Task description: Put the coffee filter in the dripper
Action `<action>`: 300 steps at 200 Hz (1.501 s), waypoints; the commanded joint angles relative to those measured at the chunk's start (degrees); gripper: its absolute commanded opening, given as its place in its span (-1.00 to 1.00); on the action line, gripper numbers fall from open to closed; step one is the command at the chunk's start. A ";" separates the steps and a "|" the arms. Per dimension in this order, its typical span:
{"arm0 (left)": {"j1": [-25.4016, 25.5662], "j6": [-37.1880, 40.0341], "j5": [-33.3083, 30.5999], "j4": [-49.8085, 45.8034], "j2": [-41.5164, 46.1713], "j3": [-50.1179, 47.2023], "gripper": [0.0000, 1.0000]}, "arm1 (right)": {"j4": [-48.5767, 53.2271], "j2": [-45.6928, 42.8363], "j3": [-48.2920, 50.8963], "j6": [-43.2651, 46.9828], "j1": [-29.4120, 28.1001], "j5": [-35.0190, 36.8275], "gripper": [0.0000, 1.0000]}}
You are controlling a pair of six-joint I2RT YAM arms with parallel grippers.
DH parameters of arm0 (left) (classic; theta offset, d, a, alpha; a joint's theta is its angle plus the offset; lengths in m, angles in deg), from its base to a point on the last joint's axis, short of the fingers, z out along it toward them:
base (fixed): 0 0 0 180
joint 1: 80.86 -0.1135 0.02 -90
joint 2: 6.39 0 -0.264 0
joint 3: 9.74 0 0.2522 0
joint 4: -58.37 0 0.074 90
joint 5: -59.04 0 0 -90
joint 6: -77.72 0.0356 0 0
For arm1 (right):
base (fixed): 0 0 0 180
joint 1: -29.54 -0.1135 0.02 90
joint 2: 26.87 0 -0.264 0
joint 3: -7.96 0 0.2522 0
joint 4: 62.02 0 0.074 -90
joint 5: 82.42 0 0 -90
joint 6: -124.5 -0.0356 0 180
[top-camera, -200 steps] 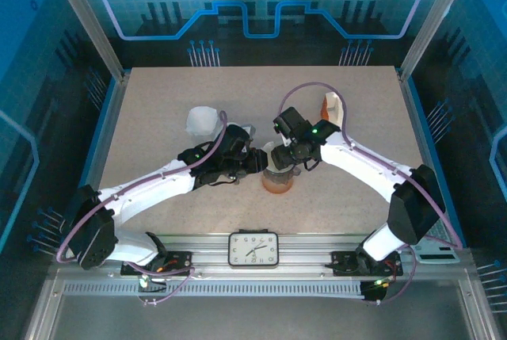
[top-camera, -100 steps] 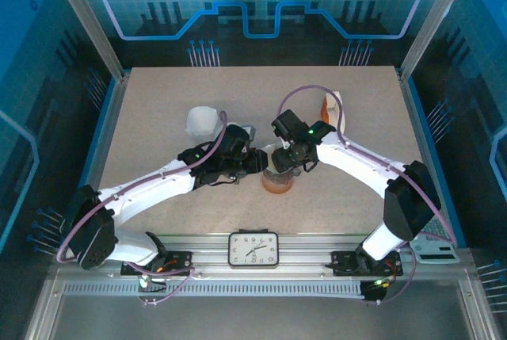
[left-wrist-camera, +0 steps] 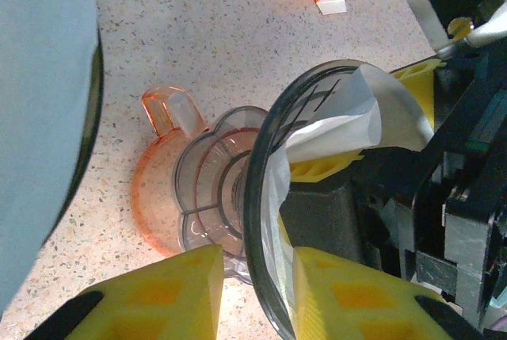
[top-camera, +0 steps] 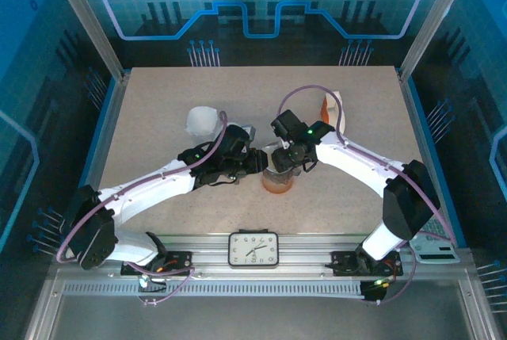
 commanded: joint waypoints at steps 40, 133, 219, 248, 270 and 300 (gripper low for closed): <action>-0.16 -0.23 1.00 0.33 -0.23 -0.79 -0.39 | 0.36 -8.60 -2.38 -0.93 0.12 2.23 0.39; -0.17 -0.85 1.53 0.00 1.21 0.19 -0.20 | -1.46 -20.21 1.54 -3.55 0.34 7.25 0.40; -0.09 -2.55 2.28 -1.06 5.19 0.38 0.01 | -1.36 -22.23 2.15 -4.00 0.43 7.71 0.41; -0.08 -3.26 3.18 -2.24 7.69 1.00 0.08 | -1.39 -23.62 2.31 -3.99 0.56 8.05 0.42; -0.04 -1.02 1.40 -5.40 11.27 3.87 0.23 | -2.48 -25.03 3.23 -3.75 0.73 8.76 0.42; -1.31 5.16 -3.49 -11.20 16.22 9.48 0.51 | -7.56 -29.10 7.78 -3.98 0.77 9.15 0.43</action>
